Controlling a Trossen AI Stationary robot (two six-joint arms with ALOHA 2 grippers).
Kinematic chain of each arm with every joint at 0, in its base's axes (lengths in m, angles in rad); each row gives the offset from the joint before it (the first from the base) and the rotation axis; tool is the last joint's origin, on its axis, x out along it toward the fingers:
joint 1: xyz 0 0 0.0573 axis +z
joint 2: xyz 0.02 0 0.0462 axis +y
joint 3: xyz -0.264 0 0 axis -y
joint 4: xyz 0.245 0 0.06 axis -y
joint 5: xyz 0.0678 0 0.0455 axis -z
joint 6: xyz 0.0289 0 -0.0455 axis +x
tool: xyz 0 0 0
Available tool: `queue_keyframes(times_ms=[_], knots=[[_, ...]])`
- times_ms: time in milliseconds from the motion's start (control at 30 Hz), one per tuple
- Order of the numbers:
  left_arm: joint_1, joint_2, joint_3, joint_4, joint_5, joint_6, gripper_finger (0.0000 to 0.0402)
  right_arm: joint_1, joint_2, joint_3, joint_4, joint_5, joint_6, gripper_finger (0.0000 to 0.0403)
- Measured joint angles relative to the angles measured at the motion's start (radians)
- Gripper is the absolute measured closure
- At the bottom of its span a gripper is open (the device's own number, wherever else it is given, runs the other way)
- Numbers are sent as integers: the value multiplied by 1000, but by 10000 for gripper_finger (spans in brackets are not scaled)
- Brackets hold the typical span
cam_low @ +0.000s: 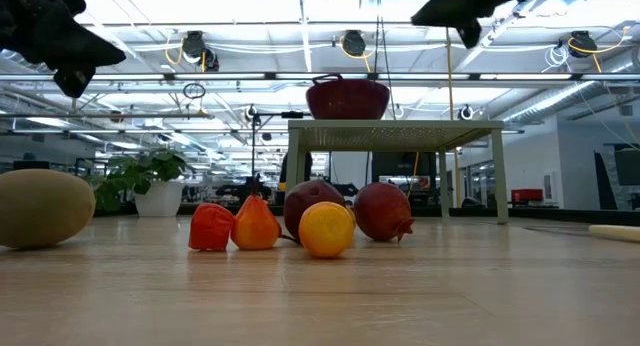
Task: Pick & Place Fruit
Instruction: Put the kiwi into the dark red colander on the shelf
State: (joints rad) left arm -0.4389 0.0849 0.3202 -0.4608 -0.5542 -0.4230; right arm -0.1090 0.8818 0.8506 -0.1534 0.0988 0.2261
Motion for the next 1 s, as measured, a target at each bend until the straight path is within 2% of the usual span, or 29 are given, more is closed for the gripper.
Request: queue_keyframes(times_ms=[233, 467, 733, 867, 1000], knots=[[0, 56, 0, 88, -31, 11, 381, 0, -195, -177, 89, -22, 55, 399], [0, 242, 0, 282, -20, 15, 398, 0, -332, -284, 154, -22, 56, 399], [0, 450, 3, 484, 39, -13, 399, 0, -454, -419, 273, -24, 56, 399], [0, 553, 68, 463, 51, -39, 400, 0, -499, -489, 352, -25, 58, 399], [0, 658, 194, 324, 64, -74, 401, 0, -529, -564, 435, -25, 58, 399]])
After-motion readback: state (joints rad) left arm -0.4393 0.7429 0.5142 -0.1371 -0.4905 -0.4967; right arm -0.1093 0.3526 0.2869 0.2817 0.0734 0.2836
